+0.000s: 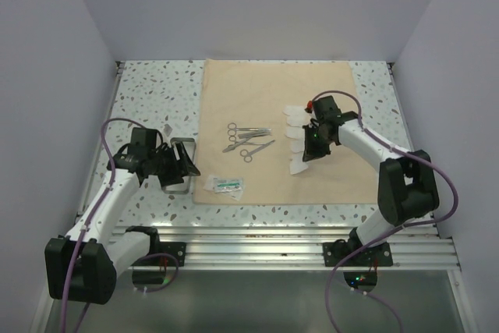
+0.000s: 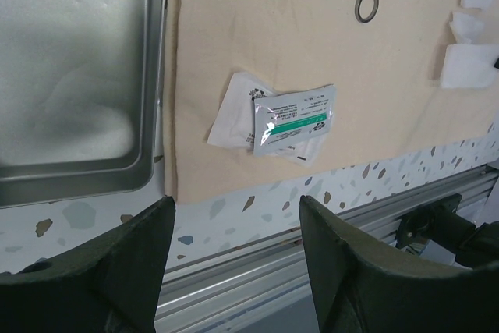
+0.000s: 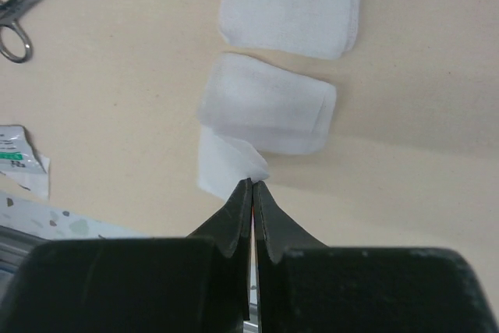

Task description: Prepare the surgical pack

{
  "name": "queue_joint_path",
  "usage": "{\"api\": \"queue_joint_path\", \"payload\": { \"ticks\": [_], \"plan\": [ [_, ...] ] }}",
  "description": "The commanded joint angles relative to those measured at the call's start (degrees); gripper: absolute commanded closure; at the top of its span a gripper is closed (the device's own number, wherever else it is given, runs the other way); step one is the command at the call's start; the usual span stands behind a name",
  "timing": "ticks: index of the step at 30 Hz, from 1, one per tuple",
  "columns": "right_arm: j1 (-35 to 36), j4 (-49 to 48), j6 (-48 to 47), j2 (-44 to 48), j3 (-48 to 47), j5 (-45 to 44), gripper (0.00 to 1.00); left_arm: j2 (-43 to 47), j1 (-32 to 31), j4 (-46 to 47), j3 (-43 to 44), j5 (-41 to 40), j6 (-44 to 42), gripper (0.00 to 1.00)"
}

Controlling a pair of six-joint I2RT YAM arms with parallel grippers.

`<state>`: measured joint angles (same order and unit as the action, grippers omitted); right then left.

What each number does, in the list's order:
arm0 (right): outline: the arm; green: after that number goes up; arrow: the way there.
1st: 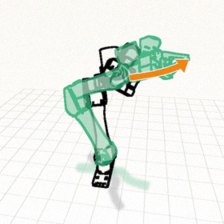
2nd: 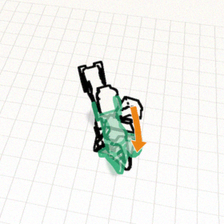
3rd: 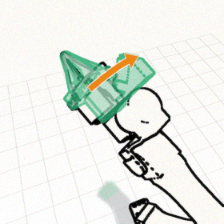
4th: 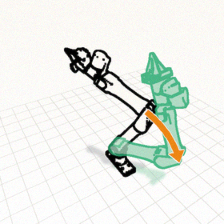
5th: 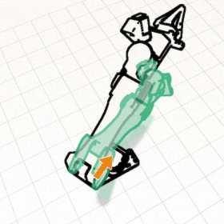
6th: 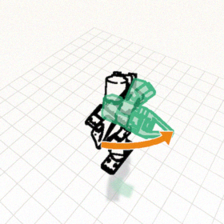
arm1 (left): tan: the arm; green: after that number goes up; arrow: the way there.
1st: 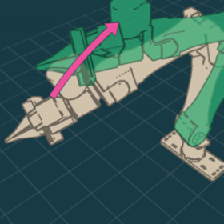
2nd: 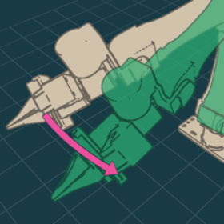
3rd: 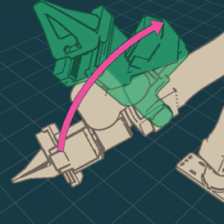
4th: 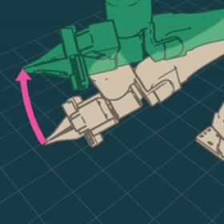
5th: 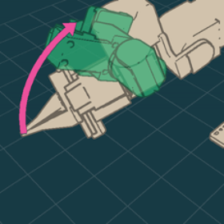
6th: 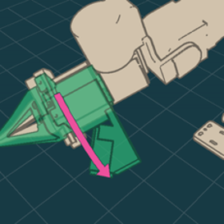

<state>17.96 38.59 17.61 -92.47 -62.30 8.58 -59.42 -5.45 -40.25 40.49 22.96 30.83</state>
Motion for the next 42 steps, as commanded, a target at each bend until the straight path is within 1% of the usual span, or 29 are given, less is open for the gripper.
{"api": "queue_joint_path", "payload": {
  "ticks": [1, 11, 13, 17, 22, 28, 36, 42],
  "plan": [
    [0.32, 1.93, -0.73, 1.94, -3.08, 2.92, 1.00, -0.43, -0.44, 2.28, -0.67, 1.56, -0.51, 0.31],
    [0.33, 2.98, 0.32, 0.01, -7.57, 5.13, 1.00, -0.87, -0.44, 2.11, -0.50, 2.35, -0.77, 0.32],
    [0.33, 3.24, 0.76, -0.26, -7.83, 7.85, 1.00, -1.05, -0.44, 2.11, -0.41, 2.44, -0.77, 0.32],
    [0.41, 3.69, 2.17, 1.76, -6.43, 10.31, 1.00, -1.05, -0.44, 2.37, -0.50, 2.62, -0.95, 0.32],
    [0.33, 2.11, 3.04, 3.08, -5.20, 9.00, 1.00, -1.67, -0.44, 3.33, -1.11, 2.97, -0.42, 0.32],
    [0.06, -1.75, 4.80, -0.17, -5.55, 6.46, 1.00, -2.28, -0.44, 3.07, -0.76, 3.14, -0.51, 0.32],
    [-3.80, -3.70, 4.55, -2.45, -4.41, 7.33, 1.00, -2.19, -0.44, 2.63, -0.76, 2.79, -1.21, 0.32],
    [-5.91, -5.28, 4.19, -2.19, -1.86, 8.65, 1.00, -2.63, -0.44, 3.07, -1.11, 3.05, -1.30, 0.31]
  ]
}}
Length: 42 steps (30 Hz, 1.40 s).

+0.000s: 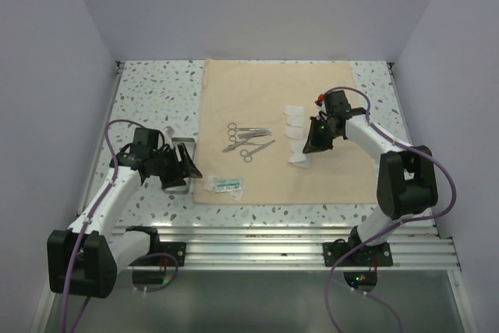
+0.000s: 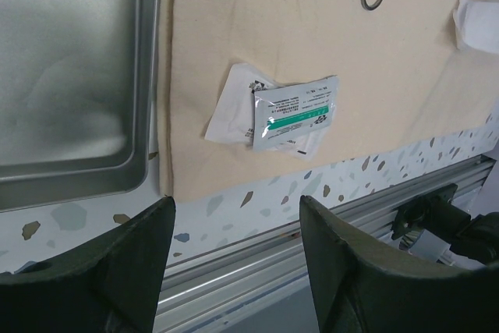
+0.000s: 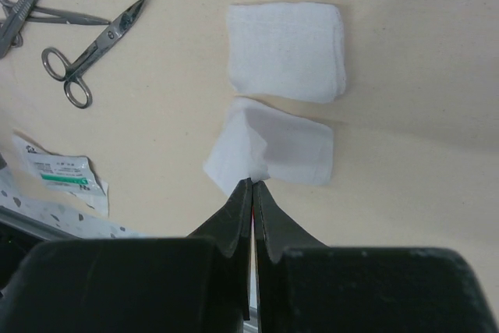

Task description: Prepare the surgical pack

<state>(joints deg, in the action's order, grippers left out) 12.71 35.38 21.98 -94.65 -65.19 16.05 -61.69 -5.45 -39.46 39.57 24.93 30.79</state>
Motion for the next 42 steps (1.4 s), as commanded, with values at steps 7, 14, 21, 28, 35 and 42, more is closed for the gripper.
{"api": "queue_joint_path", "payload": {
  "ticks": [7, 14, 21, 28, 35, 42],
  "plan": [
    [-0.84, -4.52, -0.53, -1.41, 3.49, 1.44, 1.00, -0.80, -0.44, 2.81, -0.29, 1.61, -1.17, 0.31],
    [-1.11, -5.05, -1.67, -2.38, 4.37, -0.41, 1.00, -0.71, -0.52, 2.64, -0.37, 1.53, -1.34, 0.31],
    [-1.11, -4.88, -1.76, -2.73, 4.10, -3.48, 1.00, -0.71, -0.52, 2.81, -0.55, 1.62, -1.25, 0.31],
    [-1.55, -4.70, -2.29, -3.34, 3.67, -5.07, 1.00, -0.97, -0.52, 3.34, -0.99, 1.79, -0.99, 0.30],
    [-1.63, -4.61, -2.82, -5.10, 2.61, -4.28, 0.96, -1.33, -0.52, 3.69, -0.99, 2.23, -0.90, 0.30],
    [-1.64, -2.42, -3.51, -2.30, 1.82, -4.97, 0.59, -1.50, -0.52, 3.78, -1.08, 2.40, -0.73, 0.30]
  ]
}}
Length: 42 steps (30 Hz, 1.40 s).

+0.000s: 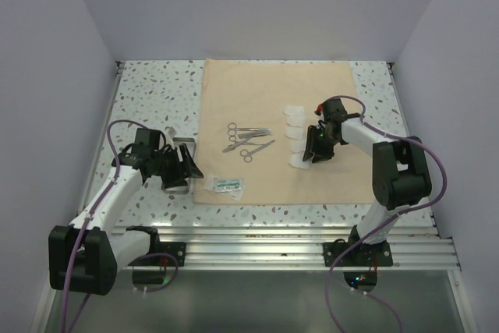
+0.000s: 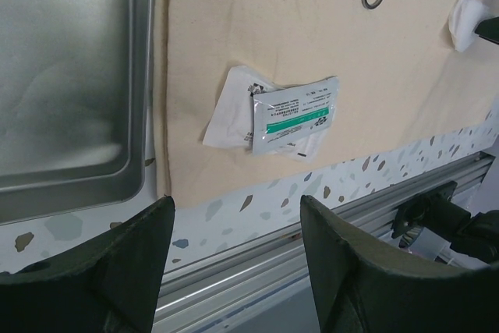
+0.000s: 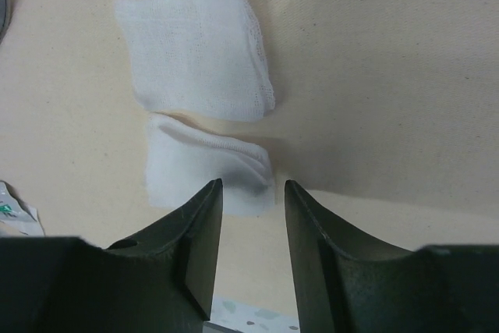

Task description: Prepare the surgical pack

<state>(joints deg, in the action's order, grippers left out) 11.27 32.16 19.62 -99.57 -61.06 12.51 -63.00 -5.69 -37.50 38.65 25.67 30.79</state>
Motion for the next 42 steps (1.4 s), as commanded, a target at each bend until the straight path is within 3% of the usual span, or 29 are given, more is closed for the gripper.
{"api": "queue_joint_path", "payload": {
  "ticks": [1, 18, 23, 33, 42],
  "plan": [
    [-0.37, 1.06, -1.33, 2.71, -2.40, -1.44, 0.57, -0.19, -0.28, 1.90, -0.24, 1.58, -0.73, 0.30],
    [0.51, -2.54, -0.98, -3.35, -2.31, 3.49, 0.60, -0.54, -0.28, 1.81, -0.51, 2.10, -0.64, 0.30],
    [0.42, -2.46, -0.98, -3.18, -2.14, 3.22, 0.69, -0.46, -0.28, 1.72, -0.60, 2.19, -0.64, 0.30],
    [0.42, 2.11, -1.34, 1.04, -5.91, 3.13, 0.98, -0.46, -0.19, 2.16, -0.86, 2.37, -0.64, 0.31],
    [2.00, 7.38, -1.95, 3.06, -14.35, 6.91, 1.00, -0.98, -0.19, 3.04, -1.30, 2.98, -0.38, 0.31]
  ]
}}
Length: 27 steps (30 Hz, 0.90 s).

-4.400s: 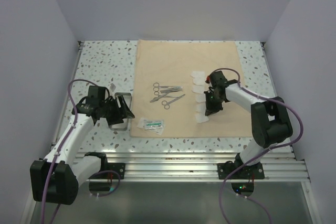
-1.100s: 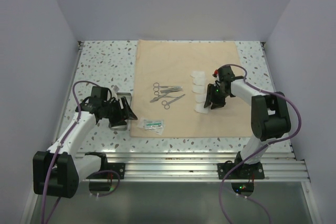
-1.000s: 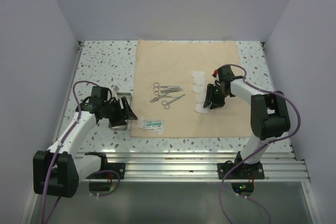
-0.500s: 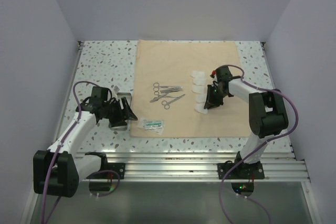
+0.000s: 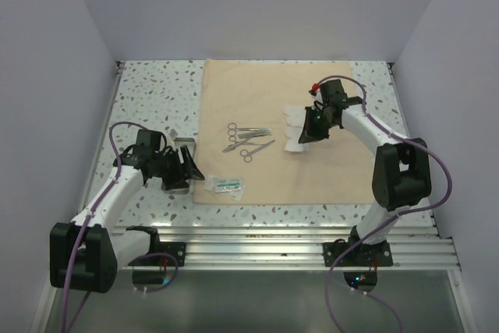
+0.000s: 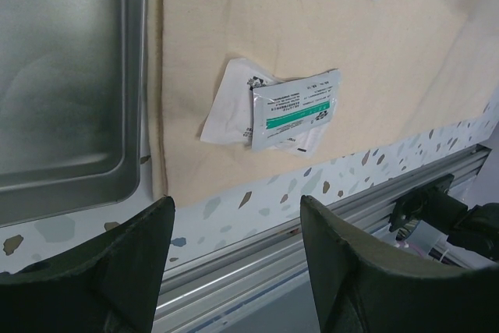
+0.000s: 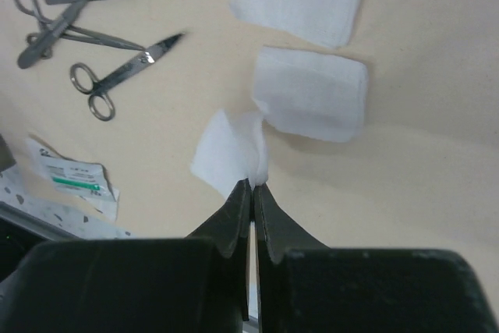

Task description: Prepare the surgical pack

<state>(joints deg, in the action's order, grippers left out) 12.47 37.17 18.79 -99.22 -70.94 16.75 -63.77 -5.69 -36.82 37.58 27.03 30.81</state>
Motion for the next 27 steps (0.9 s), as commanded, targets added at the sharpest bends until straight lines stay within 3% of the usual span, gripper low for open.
{"api": "queue_joint_path", "payload": {
  "ticks": [1, 9, 12, 27],
  "plan": [
    [0.89, 2.73, -1.29, 2.19, -5.17, 2.32, 1.00, -0.30, -0.19, 2.36, -0.14, 1.54, -0.31, 0.30],
    [0.72, 6.86, -5.16, -5.45, -12.73, 0.73, 1.00, -0.66, -0.28, 2.02, 0.47, 1.27, -0.75, 0.30],
    [0.80, 6.60, -5.08, -5.63, -12.39, 3.55, 1.00, -0.57, -0.19, 1.49, 0.74, 0.66, -1.10, 0.30],
    [-1.04, 3.97, -5.95, -8.18, -9.75, 1.35, 1.00, -1.71, -0.19, 1.93, 0.56, 0.84, -1.36, 0.30]
  ]
}}
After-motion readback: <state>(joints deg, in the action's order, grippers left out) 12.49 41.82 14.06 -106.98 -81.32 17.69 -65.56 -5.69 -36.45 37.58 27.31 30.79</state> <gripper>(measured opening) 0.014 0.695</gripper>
